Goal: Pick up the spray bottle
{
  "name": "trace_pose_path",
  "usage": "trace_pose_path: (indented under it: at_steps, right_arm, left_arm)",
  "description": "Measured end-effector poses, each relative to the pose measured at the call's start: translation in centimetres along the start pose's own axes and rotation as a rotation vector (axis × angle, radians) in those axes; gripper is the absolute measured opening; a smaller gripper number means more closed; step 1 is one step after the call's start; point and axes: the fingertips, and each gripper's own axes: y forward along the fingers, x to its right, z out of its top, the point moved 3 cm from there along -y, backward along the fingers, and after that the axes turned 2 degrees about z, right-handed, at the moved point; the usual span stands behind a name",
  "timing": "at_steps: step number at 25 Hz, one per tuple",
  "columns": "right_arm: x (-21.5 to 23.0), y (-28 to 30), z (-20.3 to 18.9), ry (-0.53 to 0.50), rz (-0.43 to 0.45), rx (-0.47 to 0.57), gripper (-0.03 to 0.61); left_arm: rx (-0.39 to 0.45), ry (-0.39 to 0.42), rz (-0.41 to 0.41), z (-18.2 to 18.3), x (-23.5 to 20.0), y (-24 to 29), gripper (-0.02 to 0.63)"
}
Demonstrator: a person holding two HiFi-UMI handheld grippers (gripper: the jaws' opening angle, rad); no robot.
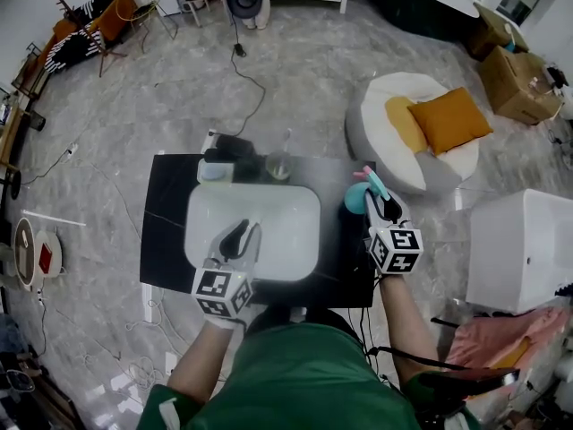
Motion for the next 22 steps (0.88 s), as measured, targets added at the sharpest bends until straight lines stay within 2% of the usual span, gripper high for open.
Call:
trace_pose_path:
  at_steps: [7,15,22]
  right_arm:
    - [-0.8,-2.2,1.7,-0.006,0.004,0.027,0.133]
    - [-2.2,-4.2,2.9,-0.021,0.051,0.041,0.133]
    - [-3.4,-5.9,4.8,-0.035,0.069,0.055,0.133]
  left_arm:
    - [0.026,0.003,-0.003,1.1,0.5,-1.1,0.087]
    - [0.052,0.012,-0.028,2.1,1.8,-2.0,0.086]
    - [0.088,0.01,-0.017,3.5,1.8,-3.2,0.083]
